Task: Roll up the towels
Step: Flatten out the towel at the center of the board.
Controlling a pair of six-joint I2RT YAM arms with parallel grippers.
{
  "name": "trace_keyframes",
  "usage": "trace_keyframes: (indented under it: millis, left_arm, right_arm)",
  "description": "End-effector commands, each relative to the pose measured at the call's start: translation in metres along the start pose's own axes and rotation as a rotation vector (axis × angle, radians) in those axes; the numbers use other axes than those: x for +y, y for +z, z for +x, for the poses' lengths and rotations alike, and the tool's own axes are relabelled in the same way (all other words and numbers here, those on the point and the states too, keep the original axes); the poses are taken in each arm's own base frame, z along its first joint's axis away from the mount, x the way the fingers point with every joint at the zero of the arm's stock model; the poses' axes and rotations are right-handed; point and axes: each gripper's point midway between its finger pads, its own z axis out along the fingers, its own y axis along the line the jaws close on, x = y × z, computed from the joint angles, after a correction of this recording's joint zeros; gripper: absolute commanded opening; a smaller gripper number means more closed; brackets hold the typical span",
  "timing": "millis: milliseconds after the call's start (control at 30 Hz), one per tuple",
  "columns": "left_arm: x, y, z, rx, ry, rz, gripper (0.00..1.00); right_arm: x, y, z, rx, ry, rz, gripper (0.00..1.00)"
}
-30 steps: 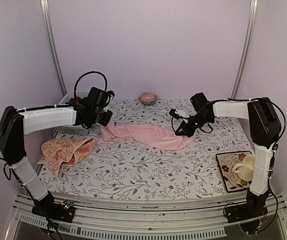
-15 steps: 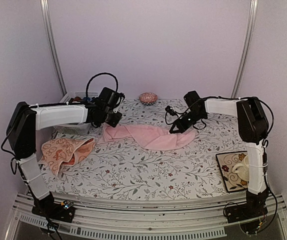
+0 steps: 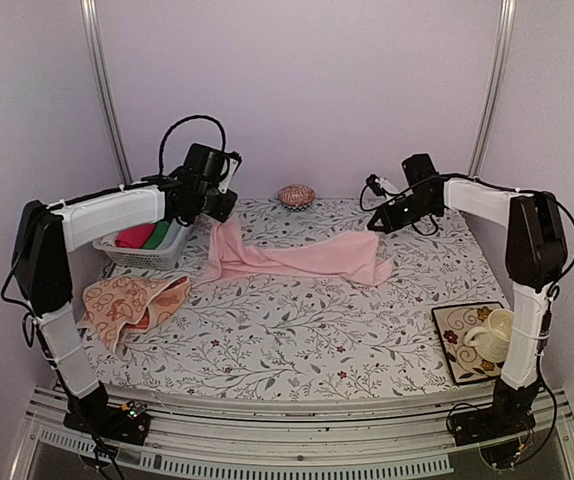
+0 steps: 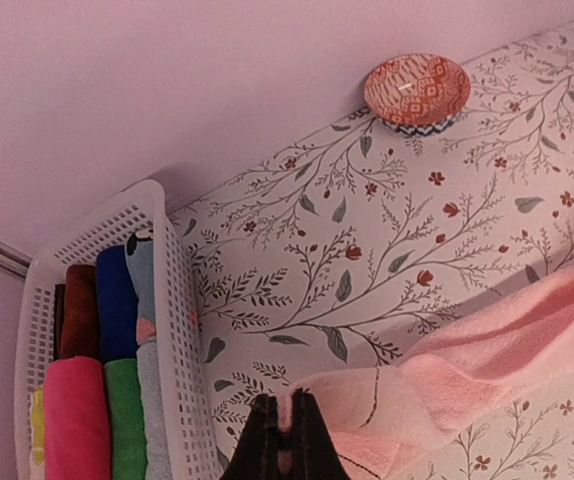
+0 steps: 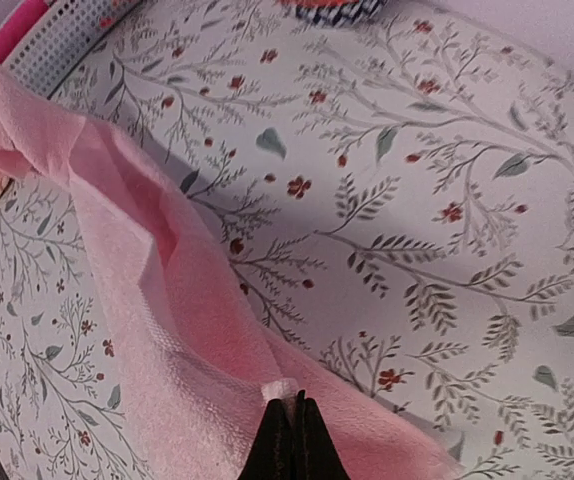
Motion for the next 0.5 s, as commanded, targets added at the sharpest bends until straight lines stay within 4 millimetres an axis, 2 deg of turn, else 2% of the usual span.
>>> trace_keyframes:
  millis: [0,100,233,300,367,467]
  left_arm:
    - [0.056,-0.037,-0.067,-0.219,-0.066,0.032,0.0]
    - [0.059,-0.061,-0.093,-0.343,-0.034,0.108,0.0]
    - [0.055,-0.092,-0.116,-0.489,-0.01,0.182,0.0]
    - [0.06,-0.109,-0.127,-0.569,-0.025,0.191,0.0]
    - [0.065,-0.125,-0.134,-0.633,-0.03,0.198,0.0]
    - [0.072,-0.143,-0.136,-0.689,-0.036,0.196,0.0]
  right_arm:
    - [-0.017,-0.097,-0.077,-0.316,-0.061,0.215,0.01]
    - [-0.022,-0.145,-0.099,-0.467,-0.067,0.297,0.01]
    - [-0.006,-0.192,-0.117,-0.613,-0.108,0.327,0.01]
    - [0.003,-0.213,-0.119,-0.674,-0.133,0.347,0.01]
    - [0.011,-0.23,-0.113,-0.73,-0.149,0.369,0.01]
    - [0.026,-0.262,-0.105,-0.828,-0.172,0.4,0.01]
